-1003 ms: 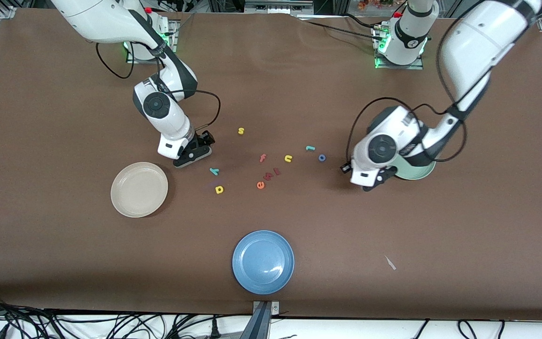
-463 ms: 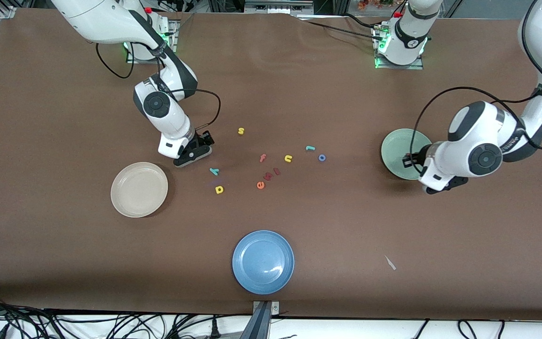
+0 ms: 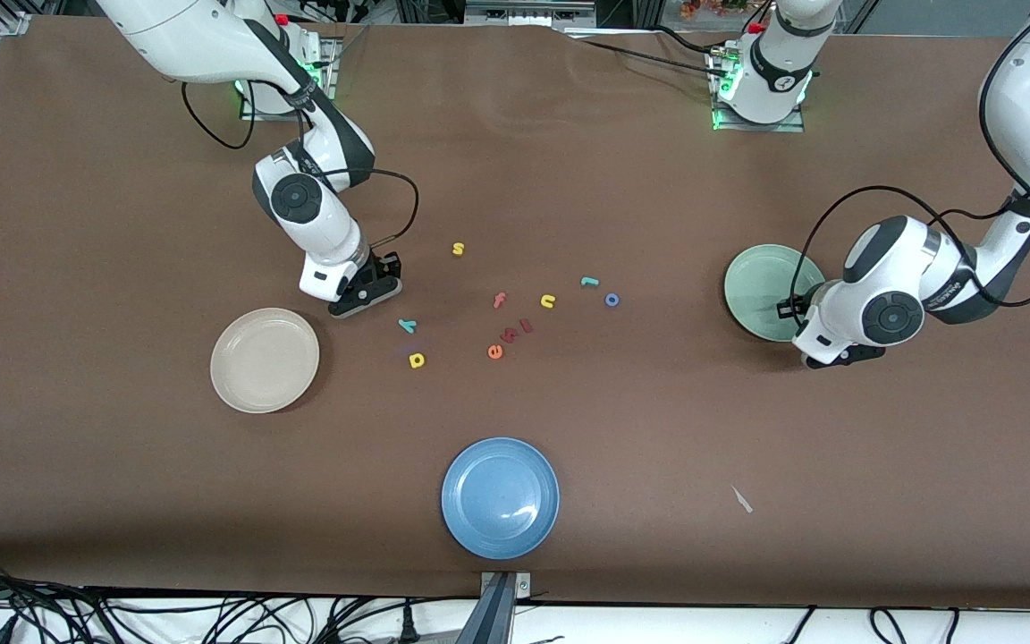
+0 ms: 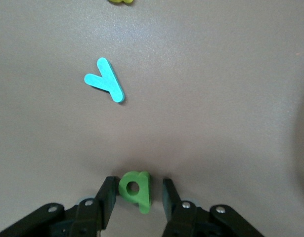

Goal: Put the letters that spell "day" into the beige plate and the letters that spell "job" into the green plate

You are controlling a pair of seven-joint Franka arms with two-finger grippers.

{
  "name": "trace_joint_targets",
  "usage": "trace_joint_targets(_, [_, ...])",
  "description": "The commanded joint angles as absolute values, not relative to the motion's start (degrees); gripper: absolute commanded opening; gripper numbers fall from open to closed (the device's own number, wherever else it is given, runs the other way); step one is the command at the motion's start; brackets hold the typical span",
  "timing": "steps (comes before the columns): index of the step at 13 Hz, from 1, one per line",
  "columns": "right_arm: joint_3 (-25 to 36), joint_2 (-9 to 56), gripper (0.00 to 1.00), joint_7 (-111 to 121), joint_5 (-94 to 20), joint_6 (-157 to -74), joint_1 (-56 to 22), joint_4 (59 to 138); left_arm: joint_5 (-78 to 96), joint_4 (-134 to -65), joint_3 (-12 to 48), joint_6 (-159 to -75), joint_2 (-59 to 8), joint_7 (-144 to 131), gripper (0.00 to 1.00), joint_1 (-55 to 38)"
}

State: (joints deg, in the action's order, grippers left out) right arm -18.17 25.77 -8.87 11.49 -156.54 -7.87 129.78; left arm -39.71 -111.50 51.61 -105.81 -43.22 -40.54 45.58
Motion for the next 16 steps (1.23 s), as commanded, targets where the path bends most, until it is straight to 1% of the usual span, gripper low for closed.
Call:
trace_joint_targets(1, [-18.5,25.8,0.33,-10.1,12.7,-157.8,-7.7,130.5,-40.6,-111.4,51.9,-105.8,-42.5,-39.8,0.99,45.1])
trace_joint_targets(2, [-18.5,25.8,0.27,-10.0,12.6,-157.8,-7.7,130.5,-40.1,-111.1,52.3,-105.6,-42.2,-40.5,0.99,44.7])
trace_joint_targets(3, [-18.5,25.5,0.20,-9.9,12.7,-157.6,-7.7,130.5,-38.1,-110.7,54.0,-105.4,-41.8,-41.2,1.00,44.4])
trace_joint_targets(5, [-18.5,23.4,0.19,-9.1,12.7,-156.5,-7.6,130.4,-31.4,-110.1,57.8,-105.6,-41.4,-48.1,1.00,43.9])
trace_joint_targets(6, [-18.2,21.3,0.19,-8.6,12.6,-153.0,-7.6,129.9,-31.1,-109.8,60.3,-105.9,-41.5,-54.1,1.00,42.3])
trace_joint_targets(8, [-17.9,17.7,0.19,-5.1,12.5,-144.4,-6.6,127.5,-30.5,-107.8,60.7,-106.4,-41.7,-65.9,1.00,35.8])
trace_joint_targets(9, [-17.7,16.2,0.19,-1.6,12.4,-140.4,-4.9,125.7,-30.5,-107.5,60.6,-108.1,-41.9,-70.6,1.00,32.8])
trace_joint_targets(10, [-17.4,15.0,0.19,2.8,12.1,-137.1,-3.0,124.2,-30.4,-107.7,60.5,-110.5,-42.2,-74.7,1.00,30.4])
trace_joint_targets(11, [-16.4,13.9,0.20,7.6,12.0,-135.9,-1.4,123.3,-30.3,-108.0,60.0,-112.9,-42.4,-77.8,1.00,28.1])
trace_joint_targets(13, [-13.2,12.9,0.21,14.6,11.8,-136.4,-0.5,122.9,-30.5,-108.5,57.8,-117.9,-42.8,-82.9,1.00,23.4])
trace_joint_targets(16, [-11.0,14.2,0.22,17.8,11.8,-139.6,0.4,121.4,-30.5,-108.5,49.3,-125.7,-42.8,-85.8,0.99,13.2])
